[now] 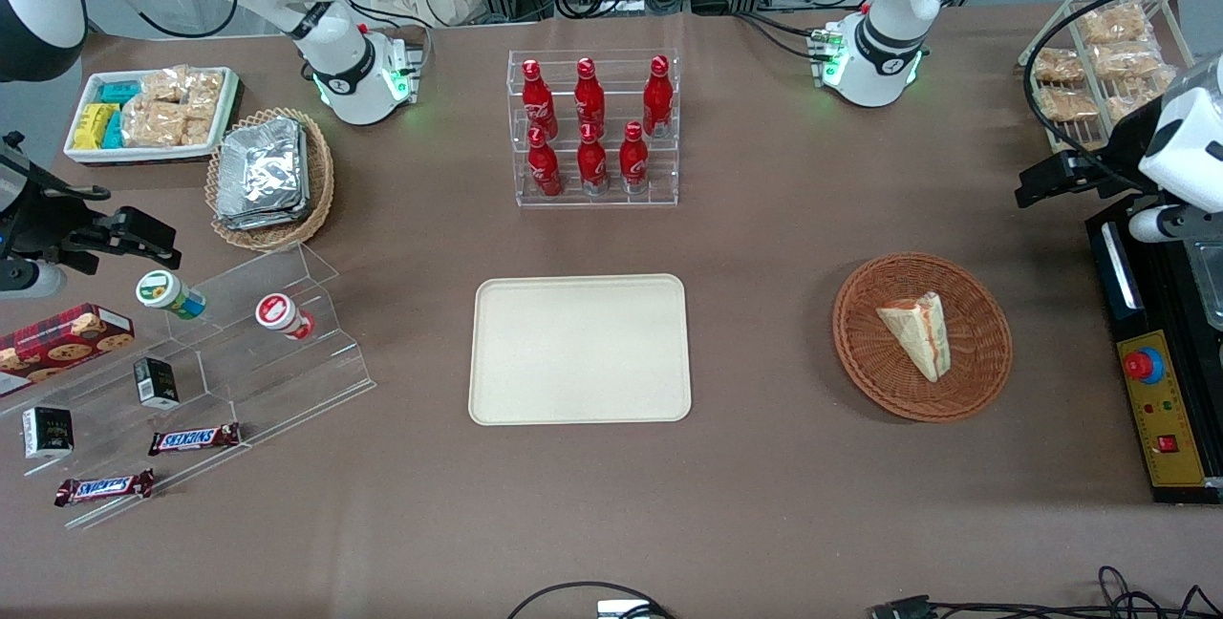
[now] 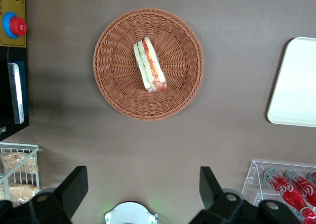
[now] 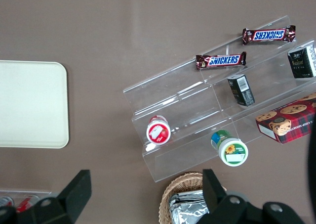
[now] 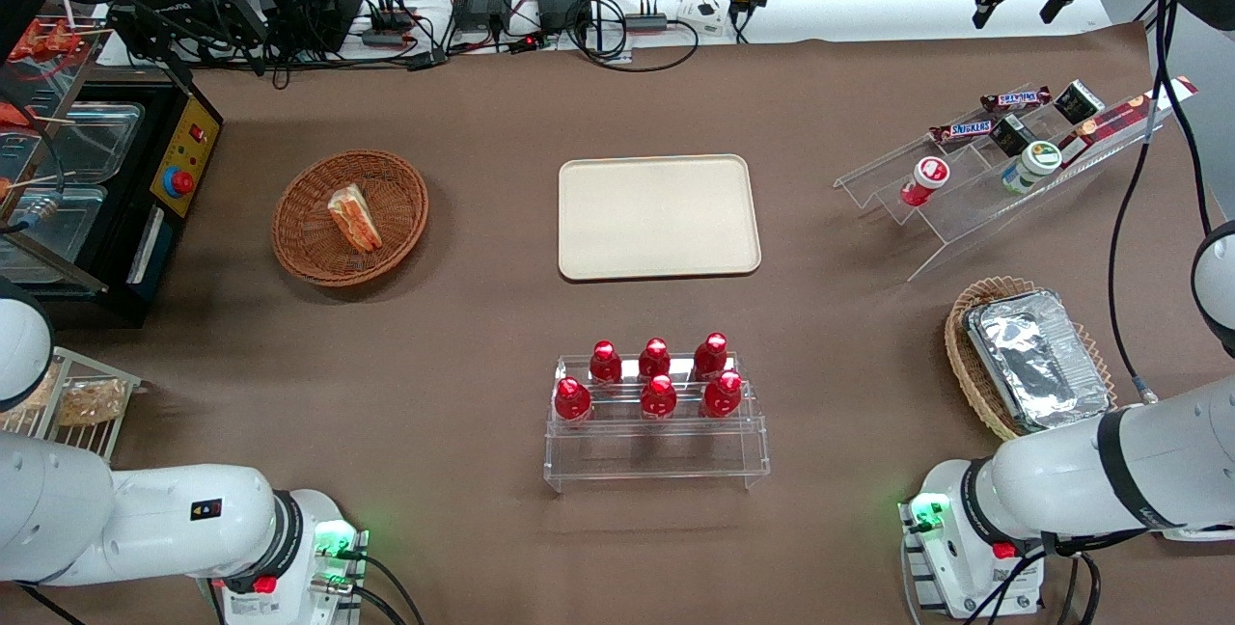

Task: Place sandwich from basket to tray
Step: 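Move the left gripper over the sandwich in the wicker basket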

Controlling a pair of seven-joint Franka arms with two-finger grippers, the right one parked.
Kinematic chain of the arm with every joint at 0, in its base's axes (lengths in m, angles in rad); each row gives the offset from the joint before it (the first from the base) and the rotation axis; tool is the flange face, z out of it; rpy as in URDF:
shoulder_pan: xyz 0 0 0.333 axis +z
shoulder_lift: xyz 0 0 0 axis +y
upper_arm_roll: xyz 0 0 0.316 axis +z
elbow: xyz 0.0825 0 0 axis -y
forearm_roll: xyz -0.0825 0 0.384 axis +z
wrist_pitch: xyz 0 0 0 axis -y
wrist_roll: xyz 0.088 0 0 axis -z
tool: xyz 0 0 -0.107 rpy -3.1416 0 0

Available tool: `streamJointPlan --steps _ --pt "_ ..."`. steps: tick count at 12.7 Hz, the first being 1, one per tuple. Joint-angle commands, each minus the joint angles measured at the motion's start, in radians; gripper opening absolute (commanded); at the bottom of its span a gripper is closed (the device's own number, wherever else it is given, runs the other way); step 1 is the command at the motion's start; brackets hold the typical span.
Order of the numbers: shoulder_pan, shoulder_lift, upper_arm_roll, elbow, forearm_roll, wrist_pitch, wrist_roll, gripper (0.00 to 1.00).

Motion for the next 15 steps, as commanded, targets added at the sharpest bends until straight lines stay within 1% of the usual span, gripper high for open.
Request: streamJointPlan --steps 1,3,5,8,10,12,14,15 --pt "-0.008 -0.007 0.011 0.003 -0.016 -0.001 0.008 1.0" --pt "-0.008 0.019 0.011 0.038 -0.013 -0.016 0.006 1.0" --pt "-0.008 0.025 0.012 0.033 -0.01 -0.007 0.003 1.0" --pt "-0.006 0.084 0.043 0.056 -0.024 0.016 0.013 1.0" --pt "-0.006 0.156 0.045 0.064 -0.024 0.069 0.034 1.0" --pt "-0.006 0.248 0.045 0.067 -0.017 0.111 0.111 1.0" --pt "-0.001 0.328 0.046 0.058 -0.018 0.176 0.091 1.0" --pt "0.0 0.367 0.046 0.055 -0.02 0.206 0.048 1.0"
